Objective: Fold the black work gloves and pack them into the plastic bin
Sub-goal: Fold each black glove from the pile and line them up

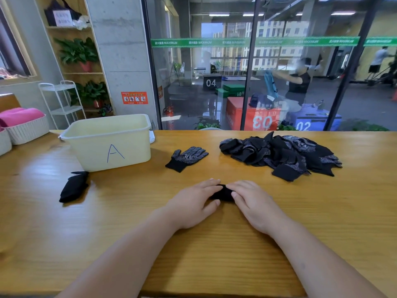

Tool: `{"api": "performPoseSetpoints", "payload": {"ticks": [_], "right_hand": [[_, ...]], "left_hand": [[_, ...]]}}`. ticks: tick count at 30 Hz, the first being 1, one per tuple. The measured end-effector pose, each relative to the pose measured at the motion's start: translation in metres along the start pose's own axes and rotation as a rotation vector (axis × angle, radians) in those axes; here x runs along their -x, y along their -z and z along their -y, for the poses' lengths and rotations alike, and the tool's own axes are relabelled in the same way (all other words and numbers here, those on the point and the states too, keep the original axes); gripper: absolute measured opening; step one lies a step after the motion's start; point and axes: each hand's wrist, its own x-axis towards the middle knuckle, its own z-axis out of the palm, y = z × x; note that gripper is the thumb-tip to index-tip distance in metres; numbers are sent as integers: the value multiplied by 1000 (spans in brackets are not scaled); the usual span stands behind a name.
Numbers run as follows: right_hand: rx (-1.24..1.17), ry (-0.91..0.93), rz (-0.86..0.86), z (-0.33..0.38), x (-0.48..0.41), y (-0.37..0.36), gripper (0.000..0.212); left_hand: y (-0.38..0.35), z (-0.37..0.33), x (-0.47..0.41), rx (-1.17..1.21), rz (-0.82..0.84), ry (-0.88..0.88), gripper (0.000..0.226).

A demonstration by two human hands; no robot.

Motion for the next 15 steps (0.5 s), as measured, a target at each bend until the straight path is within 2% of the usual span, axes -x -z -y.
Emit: {"api": "performPoseSetpoints", "payload": {"ticks": [6, 10, 15], "right_hand": [[-55, 76, -4, 26, -13, 1, 21], [-143, 86, 18, 49, -33, -15, 26], [-89, 70, 21, 80, -57, -41, 31]], "left_hand": [[23, 27, 36, 12, -64, 67, 44], [36, 50, 56, 4, -93, 160, 43], [51, 79, 82, -46, -123, 281, 44]]}}
